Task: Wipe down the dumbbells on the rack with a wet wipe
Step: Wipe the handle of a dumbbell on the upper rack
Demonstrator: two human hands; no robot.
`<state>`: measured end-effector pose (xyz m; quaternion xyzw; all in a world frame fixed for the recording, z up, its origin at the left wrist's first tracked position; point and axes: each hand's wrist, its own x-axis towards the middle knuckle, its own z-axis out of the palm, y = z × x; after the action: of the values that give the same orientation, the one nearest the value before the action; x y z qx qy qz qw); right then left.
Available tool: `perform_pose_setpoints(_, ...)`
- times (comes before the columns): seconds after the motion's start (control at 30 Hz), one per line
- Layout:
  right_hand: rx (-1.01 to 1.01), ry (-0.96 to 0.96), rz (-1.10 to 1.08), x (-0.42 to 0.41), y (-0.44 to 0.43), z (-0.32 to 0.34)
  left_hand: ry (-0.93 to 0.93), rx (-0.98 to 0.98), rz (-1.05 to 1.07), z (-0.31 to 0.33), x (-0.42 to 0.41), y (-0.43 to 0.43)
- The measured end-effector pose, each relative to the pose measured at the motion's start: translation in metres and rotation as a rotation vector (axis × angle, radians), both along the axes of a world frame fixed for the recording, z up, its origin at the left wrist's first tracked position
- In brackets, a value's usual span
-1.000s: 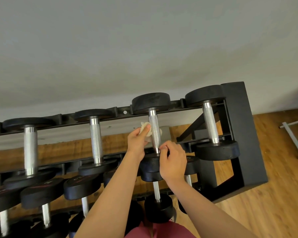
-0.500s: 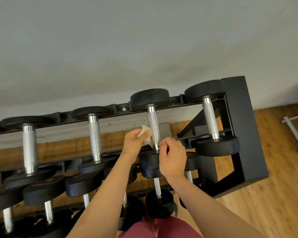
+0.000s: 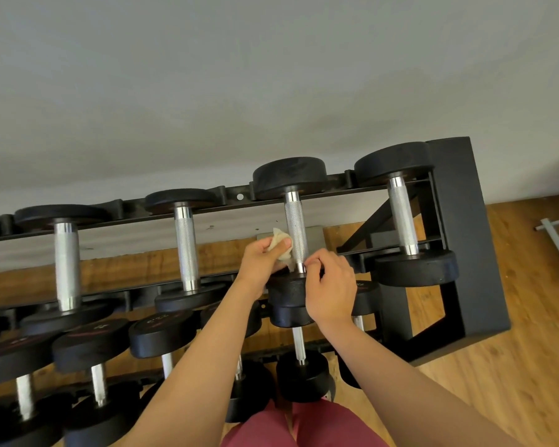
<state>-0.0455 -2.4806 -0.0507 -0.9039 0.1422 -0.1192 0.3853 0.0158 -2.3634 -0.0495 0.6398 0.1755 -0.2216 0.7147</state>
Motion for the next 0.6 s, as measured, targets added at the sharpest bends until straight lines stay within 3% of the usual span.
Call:
perform_pose_setpoints(0.13, 0.011, -0.003, -0.001, 0.000, 0.000, 0.000, -0.048, 0.005, -0.042, 0.012, 0.016, -0.014)
perform_pose_setpoints(0.3, -0.004, -0.009, 0.007, -0.001, 0.000, 0.000, -0.052, 0.023, 0.058, 0.012, 0.015, -0.020)
perform_pose_setpoints(0.43, -0.011, -0.027, 0.011, -0.001, 0.000, 0.000, -0.071, 0.148, 0.121, 0.010, 0.013, -0.015)
perform_pose_setpoints(0.6, 0.006, -0.037, 0.003, -0.002, 0.000, 0.000, -0.092, 0.170, -0.023, 0.020, 0.015, -0.014)
